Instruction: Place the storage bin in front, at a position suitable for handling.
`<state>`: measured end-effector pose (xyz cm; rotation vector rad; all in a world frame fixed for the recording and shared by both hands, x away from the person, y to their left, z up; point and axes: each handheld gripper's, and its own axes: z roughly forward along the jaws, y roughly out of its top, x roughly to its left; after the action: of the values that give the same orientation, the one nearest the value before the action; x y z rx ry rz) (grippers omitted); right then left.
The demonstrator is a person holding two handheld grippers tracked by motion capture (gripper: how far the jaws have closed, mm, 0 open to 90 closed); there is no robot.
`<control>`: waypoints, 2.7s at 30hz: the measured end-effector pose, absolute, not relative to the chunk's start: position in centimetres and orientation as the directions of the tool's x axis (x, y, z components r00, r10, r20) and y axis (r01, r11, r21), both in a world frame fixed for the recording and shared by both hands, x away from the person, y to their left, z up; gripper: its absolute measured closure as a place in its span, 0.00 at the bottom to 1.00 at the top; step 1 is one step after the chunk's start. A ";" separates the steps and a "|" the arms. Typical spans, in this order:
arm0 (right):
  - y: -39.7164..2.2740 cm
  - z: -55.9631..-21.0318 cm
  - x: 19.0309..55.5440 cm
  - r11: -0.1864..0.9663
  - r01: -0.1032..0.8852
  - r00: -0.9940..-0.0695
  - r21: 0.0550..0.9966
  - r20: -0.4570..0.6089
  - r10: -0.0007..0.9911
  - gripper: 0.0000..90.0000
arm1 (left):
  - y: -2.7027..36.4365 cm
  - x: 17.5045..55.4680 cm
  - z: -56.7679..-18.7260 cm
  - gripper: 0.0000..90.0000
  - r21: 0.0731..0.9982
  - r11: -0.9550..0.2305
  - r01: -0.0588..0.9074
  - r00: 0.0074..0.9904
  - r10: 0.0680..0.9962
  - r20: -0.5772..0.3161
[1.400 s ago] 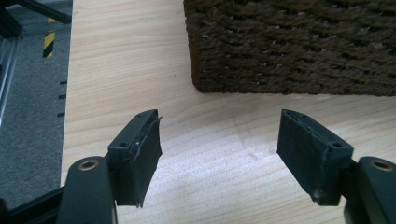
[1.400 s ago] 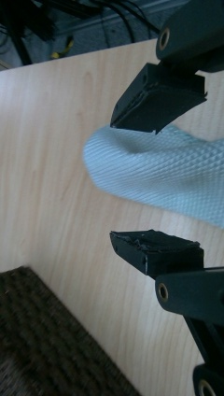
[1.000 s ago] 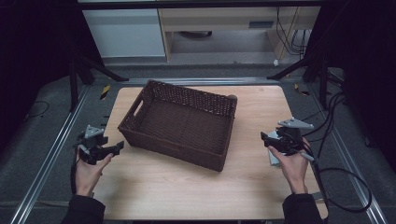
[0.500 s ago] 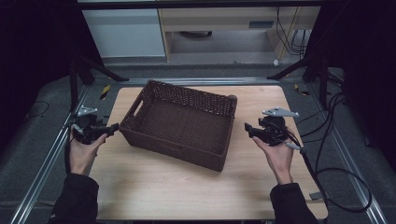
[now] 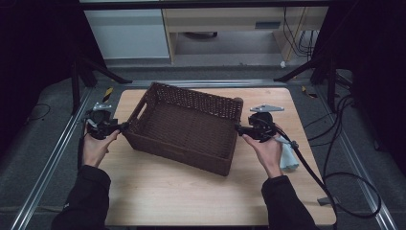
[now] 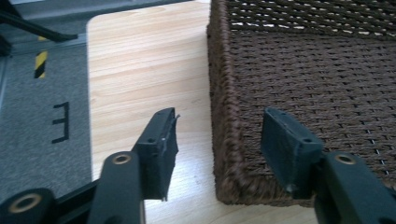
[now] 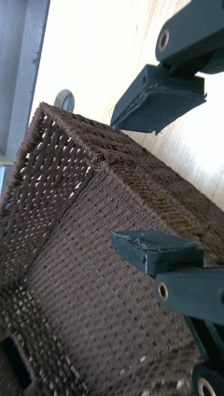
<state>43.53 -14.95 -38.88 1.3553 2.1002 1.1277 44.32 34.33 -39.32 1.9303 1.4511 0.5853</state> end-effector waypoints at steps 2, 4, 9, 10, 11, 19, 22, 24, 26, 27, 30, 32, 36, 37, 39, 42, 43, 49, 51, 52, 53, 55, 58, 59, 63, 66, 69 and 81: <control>-14.8 -39.1 43.9 0.203 0.578 -0.446 0.790 0.098 0.890 0.47 | 34.2 44.7 -39.6 0.58 0.713 -0.174 0.679 0.295 0.954 -0.047; -14.7 -39.2 44.3 0.192 0.588 -0.440 0.786 0.111 0.891 0.50 | 34.2 44.8 -39.8 0.65 0.707 -0.170 0.687 0.298 0.952 -0.061; -14.4 -39.2 44.6 0.205 0.605 -0.445 0.769 0.113 0.889 0.58 | 34.6 45.1 -40.3 0.81 0.687 -0.162 0.708 0.315 0.943 -0.103; -14.3 -39.2 44.6 0.205 0.610 -0.445 0.766 0.116 0.888 0.59 | 34.6 45.0 -40.3 0.83 0.690 -0.151 0.708 0.318 0.941 -0.120; -14.3 -39.2 44.6 0.211 0.614 -0.444 0.761 0.112 0.889 0.60 | 34.7 44.9 -40.3 0.86 0.690 -0.150 0.708 0.325 0.937 -0.129; -14.1 -39.4 44.6 0.228 0.625 -0.441 0.747 0.096 0.893 0.69 | 34.3 43.8 -40.5 0.88 0.700 -0.154 0.697 0.334 0.934 -0.127; -13.7 -39.9 44.5 0.245 0.627 -0.448 0.740 0.086 0.890 0.72 | 33.9 43.0 -40.5 0.87 0.702 -0.167 0.693 0.344 0.932 -0.118; -13.3 -40.3 44.4 0.262 0.621 -0.450 0.739 0.063 0.891 0.75 | 33.6 42.4 -40.5 0.87 0.705 -0.169 0.689 0.344 0.932 -0.113; -13.3 -40.3 44.1 0.264 0.609 -0.447 0.748 0.048 0.893 0.78 | 33.5 42.0 -40.5 0.87 0.704 -0.164 0.691 0.340 0.933 -0.116; -13.4 -40.3 44.1 0.256 0.609 -0.446 0.751 0.056 0.894 0.80 | 33.4 41.8 -40.5 0.87 0.705 -0.165 0.689 0.340 0.934 -0.113; -14.1 -40.5 43.8 0.234 0.607 -0.453 0.760 0.089 0.887 0.81 | 33.0 41.3 -40.5 0.87 0.706 -0.164 0.689 0.336 0.935 -0.110; -14.4 -40.5 43.5 0.240 0.599 -0.462 0.764 0.085 0.883 0.81 | 32.8 40.9 -40.6 0.87 0.711 -0.158 0.686 0.333 0.936 -0.113; -14.8 -40.4 42.6 0.260 0.599 -0.468 0.757 0.068 0.881 0.80 | 32.2 40.2 -40.5 0.87 0.710 -0.172 0.683 0.342 0.934 -0.102; -14.9 -40.4 42.3 0.262 0.599 -0.469 0.757 0.066 0.881 0.80 | 32.1 40.0 -40.5 0.87 0.710 -0.180 0.681 0.347 0.933 -0.096; -15.3 -40.5 41.7 0.252 0.596 -0.469 0.763 0.076 0.880 0.80 | 31.9 39.6 -40.6 0.87 0.712 -0.172 0.681 0.344 0.933 -0.104; -15.5 -40.5 41.1 0.244 0.594 -0.467 0.766 0.082 0.880 0.80 | 31.8 39.1 -40.6 0.86 0.714 -0.165 0.681 0.342 0.933 -0.111; -15.6 -40.4 40.8 0.255 0.600 -0.470 0.758 0.077 0.879 0.79 | 31.8 39.1 -40.4 0.85 0.704 -0.181 0.686 0.356 0.928 -0.108; -15.8 -39.5 41.3 0.254 0.571 -0.477 0.781 0.065 0.876 0.66 | 32.0 40.4 -39.5 0.71 0.712 -0.181 0.679 0.353 0.930 -0.100; -15.7 -39.5 41.6 0.247 0.571 -0.470 0.783 0.065 0.881 0.64 | 31.6 41.8 -39.4 0.71 0.703 -0.210 0.679 0.372 0.925 -0.084; -15.7 -39.6 41.8 0.249 0.574 -0.466 0.780 0.062 0.882 0.63 | 31.4 42.3 -39.5 0.71 0.698 -0.221 0.681 0.377 0.923 -0.077; -15.6 -39.6 41.9 0.255 0.575 -0.462 0.778 0.052 0.886 0.63 | 31.3 42.6 -39.6 0.72 0.694 -0.233 0.681 0.384 0.921 -0.067; -15.5 -39.9 42.3 0.260 0.578 -0.451 0.774 0.037 0.892 0.62 | 31.0 43.3 -39.9 0.76 0.683 -0.251 0.686 0.393 0.918 -0.058; -15.6 -40.4 42.9 0.252 0.585 -0.435 0.771 0.036 0.899 0.64 | 30.8 43.9 -40.6 0.81 0.669 -0.266 0.694 0.391 0.919 -0.039; -15.5 -40.5 43.1 0.251 0.590 -0.433 0.767 0.038 0.901 0.66 | 30.8 44.0 -40.7 0.82 0.668 -0.265 0.695 0.392 0.919 -0.043; -15.5 -40.9 43.4 0.248 0.597 -0.437 0.763 0.051 0.898 0.71 | 31.1 44.2 -40.8 0.82 0.676 -0.254 0.691 0.404 0.912 -0.071; -15.5 -40.9 43.4 0.240 0.600 -0.434 0.763 0.058 0.899 0.72 | 31.2 44.1 -40.8 0.82 0.681 -0.250 0.688 0.406 0.911 -0.076; -15.4 -40.9 43.0 0.251 0.590 -0.433 0.767 0.039 0.900 0.75 | 31.1 43.5 -40.9 0.83 0.687 -0.237 0.687 0.393 0.917 -0.076; -15.2 -40.5 40.8 0.284 0.587 -0.461 0.758 0.024 0.887 0.71 | 32.0 40.9 -40.3 0.68 0.718 -0.221 0.660 0.377 0.924 -0.061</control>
<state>40.83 -15.21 -40.48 1.3261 2.1556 1.0079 40.86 32.03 -40.30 1.9700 1.3622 0.5065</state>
